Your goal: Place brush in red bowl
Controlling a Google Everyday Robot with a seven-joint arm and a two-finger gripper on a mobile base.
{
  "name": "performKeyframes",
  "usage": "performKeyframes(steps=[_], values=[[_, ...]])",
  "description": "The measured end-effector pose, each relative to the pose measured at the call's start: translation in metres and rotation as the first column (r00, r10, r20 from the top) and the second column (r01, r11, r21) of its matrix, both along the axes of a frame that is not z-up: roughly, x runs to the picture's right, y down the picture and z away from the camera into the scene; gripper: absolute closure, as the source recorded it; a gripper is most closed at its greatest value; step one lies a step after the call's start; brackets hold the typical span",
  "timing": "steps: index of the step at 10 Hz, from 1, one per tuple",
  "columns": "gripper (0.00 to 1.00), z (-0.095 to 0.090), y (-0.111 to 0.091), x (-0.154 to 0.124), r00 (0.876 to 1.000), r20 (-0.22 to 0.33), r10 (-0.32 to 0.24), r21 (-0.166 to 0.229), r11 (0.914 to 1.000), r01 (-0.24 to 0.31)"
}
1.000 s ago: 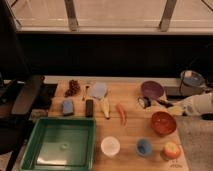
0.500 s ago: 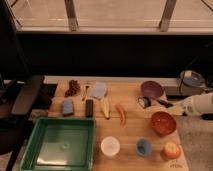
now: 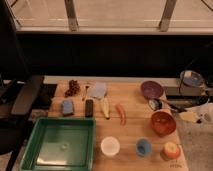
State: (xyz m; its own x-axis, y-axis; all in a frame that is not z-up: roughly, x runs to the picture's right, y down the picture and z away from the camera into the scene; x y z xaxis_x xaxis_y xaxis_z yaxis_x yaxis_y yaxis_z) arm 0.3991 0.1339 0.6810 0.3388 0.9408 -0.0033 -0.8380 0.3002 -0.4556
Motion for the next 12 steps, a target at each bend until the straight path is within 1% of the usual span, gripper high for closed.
performKeyframes(steps=[1,4,7,11,12], values=[[1.0,-0.001,0.003,0.003,1.0,-0.005,0.0,-0.005,1.0,0.0],[1.0,-0.007,0.022,0.022,0.999,-0.044,0.008,-0.046,0.9989,-0.01],[1.0,-0.012,0.04,0.031,0.997,-0.066,0.028,-0.068,0.9971,-0.033],[1.0,0.001,0.067,0.031,0.997,-0.056,0.053,-0.134,0.9891,-0.06],[0.95,0.003,0.073,0.032,0.996,-0.053,0.065,-0.149,0.9862,-0.073]])
